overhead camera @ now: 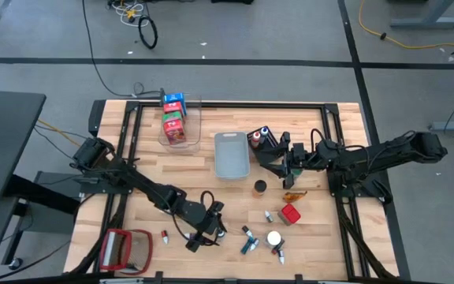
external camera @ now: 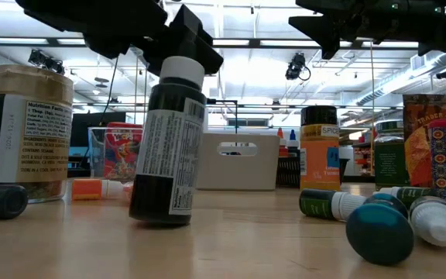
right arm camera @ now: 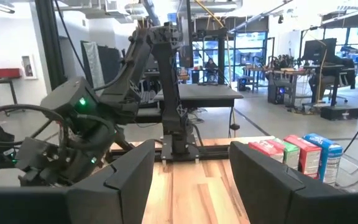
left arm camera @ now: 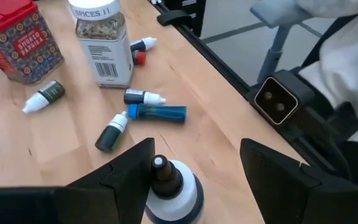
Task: Pick & Place Kitchen Items
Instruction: Put the black food color bottle into the black bin
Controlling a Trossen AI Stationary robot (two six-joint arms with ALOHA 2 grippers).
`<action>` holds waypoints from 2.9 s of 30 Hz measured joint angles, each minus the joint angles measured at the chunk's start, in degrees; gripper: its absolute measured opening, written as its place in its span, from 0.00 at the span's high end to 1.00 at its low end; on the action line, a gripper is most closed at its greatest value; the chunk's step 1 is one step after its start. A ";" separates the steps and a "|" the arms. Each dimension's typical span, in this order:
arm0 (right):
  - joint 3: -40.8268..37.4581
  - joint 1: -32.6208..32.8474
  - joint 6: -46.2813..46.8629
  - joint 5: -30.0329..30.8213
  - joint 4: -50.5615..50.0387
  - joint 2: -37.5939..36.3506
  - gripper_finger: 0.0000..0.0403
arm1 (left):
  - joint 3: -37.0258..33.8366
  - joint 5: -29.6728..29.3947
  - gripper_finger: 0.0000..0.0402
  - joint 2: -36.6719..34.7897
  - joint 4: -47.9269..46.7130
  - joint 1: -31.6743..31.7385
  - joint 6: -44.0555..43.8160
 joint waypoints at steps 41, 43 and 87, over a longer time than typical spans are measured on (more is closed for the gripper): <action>0.01 0.00 -1.89 0.00 0.68 0.02 0.46 | -0.21 0.01 0.39 0.50 -1.95 -0.38 -2.14; 0.02 0.00 -1.80 -0.02 0.54 0.03 0.46 | -0.14 -0.01 0.39 0.44 -1.77 -0.16 -1.78; 0.02 -0.35 -4.57 3.17 -3.17 0.00 0.46 | 7.50 -5.82 0.67 -9.22 2.24 28.61 10.12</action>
